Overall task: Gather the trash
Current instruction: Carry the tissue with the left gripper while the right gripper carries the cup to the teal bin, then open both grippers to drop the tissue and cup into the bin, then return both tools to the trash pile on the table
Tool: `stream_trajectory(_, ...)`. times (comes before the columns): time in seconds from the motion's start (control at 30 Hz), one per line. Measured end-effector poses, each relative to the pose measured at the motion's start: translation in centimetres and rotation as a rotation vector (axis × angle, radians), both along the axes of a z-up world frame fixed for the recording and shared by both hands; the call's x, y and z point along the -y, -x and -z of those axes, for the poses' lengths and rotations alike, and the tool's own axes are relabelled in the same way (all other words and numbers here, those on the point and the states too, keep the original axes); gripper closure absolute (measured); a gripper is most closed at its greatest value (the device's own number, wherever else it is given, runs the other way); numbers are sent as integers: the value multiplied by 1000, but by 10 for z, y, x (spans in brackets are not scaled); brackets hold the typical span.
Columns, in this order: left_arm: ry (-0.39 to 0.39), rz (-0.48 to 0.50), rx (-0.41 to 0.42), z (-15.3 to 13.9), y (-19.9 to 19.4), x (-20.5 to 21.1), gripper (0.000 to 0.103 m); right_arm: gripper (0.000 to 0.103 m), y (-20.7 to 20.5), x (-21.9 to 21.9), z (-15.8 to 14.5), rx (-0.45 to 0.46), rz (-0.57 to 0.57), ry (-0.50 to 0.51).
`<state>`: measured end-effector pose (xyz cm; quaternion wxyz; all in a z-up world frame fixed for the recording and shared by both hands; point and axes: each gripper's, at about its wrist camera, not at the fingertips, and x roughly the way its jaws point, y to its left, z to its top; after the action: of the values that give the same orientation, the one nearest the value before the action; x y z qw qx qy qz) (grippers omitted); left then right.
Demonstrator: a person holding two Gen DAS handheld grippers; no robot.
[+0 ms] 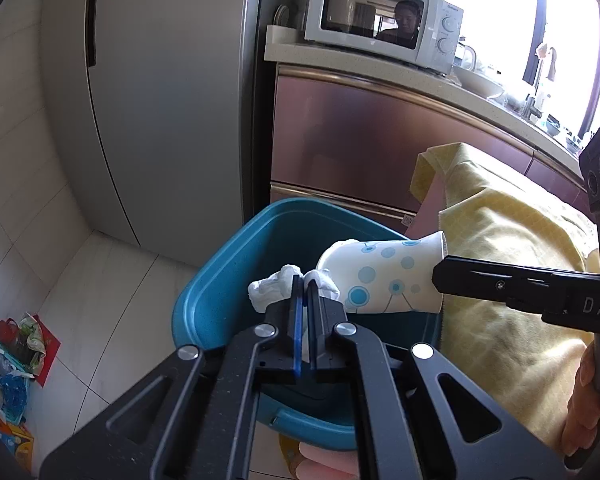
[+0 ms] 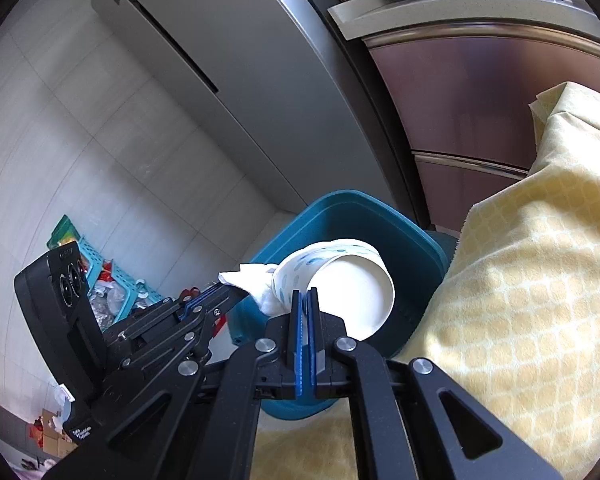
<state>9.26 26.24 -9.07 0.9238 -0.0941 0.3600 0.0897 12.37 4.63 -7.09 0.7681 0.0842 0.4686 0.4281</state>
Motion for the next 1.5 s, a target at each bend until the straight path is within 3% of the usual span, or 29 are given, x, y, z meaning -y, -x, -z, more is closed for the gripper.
stream_trajectory(0.23,1,12,-18,16,-14,7,93,96,-8,0,7,-41,31,5)
stream_trajectory(0.47,10,17,0,11,-9,13,86,95,-6,18,4,-34,53,-28)
stream_trajectory(0.67,4,80,69,-15,6,35,74,77,19,56,-17,35,54,-63)
stream_trajectory(0.9,3,246,161,-53,19,95,60,67,54,122,-51,169,133,-90)
stream_trajectory(1.03,20,367,180,-65,18,138,59,63,69,162,-61,219,216,-86)
stream_trajectory(1.23,55,516,178,-74,8,205,56,62,88,227,-63,245,359,-77)
stream_trajectory(1.5,32,654,182,-79,6,290,51,59,102,308,-50,239,573,-60)
